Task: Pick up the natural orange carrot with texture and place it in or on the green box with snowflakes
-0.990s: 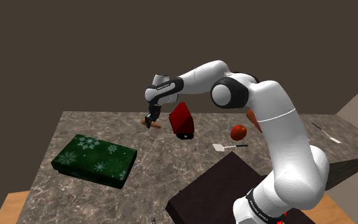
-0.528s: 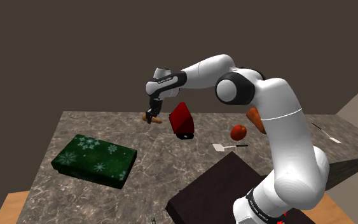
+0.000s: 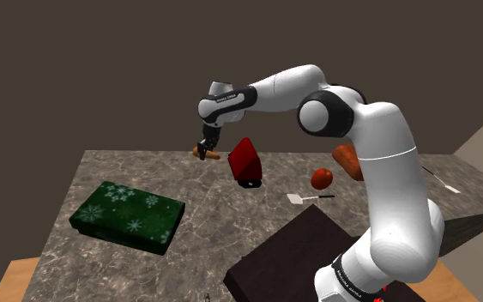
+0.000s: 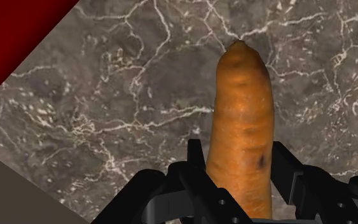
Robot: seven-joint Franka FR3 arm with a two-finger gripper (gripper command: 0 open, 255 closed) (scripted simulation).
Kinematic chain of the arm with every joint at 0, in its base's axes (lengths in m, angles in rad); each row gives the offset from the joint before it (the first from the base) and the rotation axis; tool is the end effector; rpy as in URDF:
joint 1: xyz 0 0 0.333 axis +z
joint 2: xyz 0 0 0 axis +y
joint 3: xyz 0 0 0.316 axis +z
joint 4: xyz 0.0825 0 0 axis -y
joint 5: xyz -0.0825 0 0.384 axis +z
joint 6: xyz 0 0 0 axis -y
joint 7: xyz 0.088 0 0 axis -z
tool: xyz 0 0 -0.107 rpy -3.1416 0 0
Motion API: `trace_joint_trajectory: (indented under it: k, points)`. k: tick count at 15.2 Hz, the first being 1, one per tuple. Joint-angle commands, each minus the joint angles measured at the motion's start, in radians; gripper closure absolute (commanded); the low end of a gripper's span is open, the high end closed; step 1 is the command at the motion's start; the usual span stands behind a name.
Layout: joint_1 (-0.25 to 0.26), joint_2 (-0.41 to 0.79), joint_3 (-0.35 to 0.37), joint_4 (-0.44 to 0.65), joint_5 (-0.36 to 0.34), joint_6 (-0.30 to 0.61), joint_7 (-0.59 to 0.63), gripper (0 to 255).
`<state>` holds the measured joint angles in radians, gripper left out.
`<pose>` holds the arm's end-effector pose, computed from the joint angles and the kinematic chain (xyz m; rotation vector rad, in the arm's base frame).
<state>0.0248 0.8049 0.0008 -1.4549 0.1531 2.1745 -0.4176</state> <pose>0.7123 0.0240 0.1984 -2.9572 -0.5237 0.0896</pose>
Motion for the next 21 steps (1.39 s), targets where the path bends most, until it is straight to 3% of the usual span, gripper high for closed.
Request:
trace_joint_trajectory:
  k: [1,13,21]
  points:
    - [0.000,-0.019,-0.001,-0.005,-0.001,-0.015,0.002,255]
    - [0.001,-0.106,-0.004,0.006,-0.007,-0.112,0.015,255]
    - [0.124,-0.162,0.027,-0.097,-0.011,-0.046,0.160,255]
